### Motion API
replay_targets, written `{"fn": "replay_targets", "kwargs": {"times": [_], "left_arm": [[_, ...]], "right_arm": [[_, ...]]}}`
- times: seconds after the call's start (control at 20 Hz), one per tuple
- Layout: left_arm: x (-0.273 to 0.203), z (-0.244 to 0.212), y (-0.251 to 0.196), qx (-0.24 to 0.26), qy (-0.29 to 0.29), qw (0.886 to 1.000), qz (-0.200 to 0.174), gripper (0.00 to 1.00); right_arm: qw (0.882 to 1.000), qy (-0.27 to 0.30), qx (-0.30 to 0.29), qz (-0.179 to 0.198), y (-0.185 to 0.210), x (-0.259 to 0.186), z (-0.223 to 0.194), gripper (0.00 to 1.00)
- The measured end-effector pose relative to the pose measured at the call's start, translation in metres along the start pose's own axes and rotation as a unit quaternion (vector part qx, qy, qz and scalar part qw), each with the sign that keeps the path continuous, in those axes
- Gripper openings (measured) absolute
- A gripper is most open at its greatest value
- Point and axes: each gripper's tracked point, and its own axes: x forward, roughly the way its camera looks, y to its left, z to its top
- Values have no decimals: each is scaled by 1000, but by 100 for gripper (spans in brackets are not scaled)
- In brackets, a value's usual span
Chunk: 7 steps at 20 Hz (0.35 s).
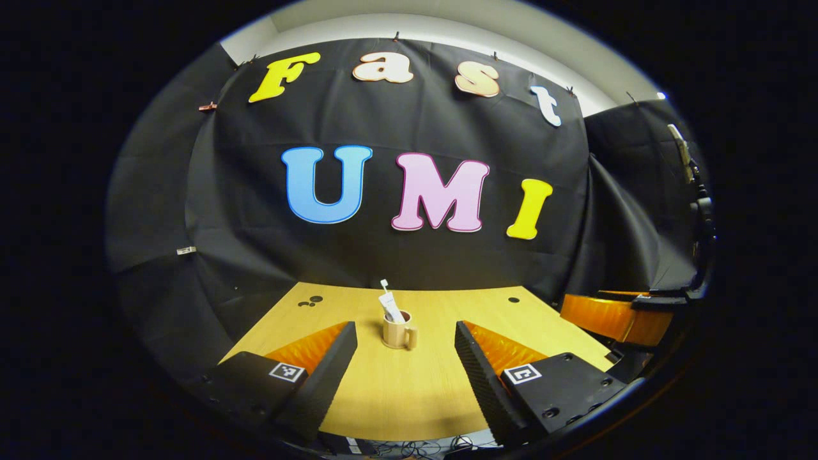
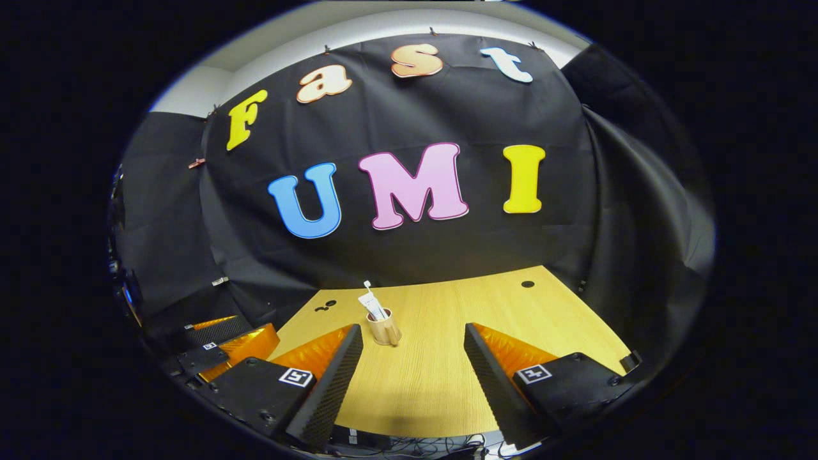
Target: Put the toothbrush and toothpaste on the desktop into the cup, then pick up the cup and place it on the coaster on the desktop.
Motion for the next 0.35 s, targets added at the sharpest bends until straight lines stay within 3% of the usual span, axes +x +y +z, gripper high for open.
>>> {"fn": "replay_targets", "kwargs": {"times": [0.2,0.35], "left_arm": [[-8,4,4,-19,-12,1000,14,97],[-11,5,3,-9,-20,1000,15,98]], "right_arm": [[1000,10,-12,27,22,-1,-15,98],[999,14,-28,24,19,-1,-17,98]]}}
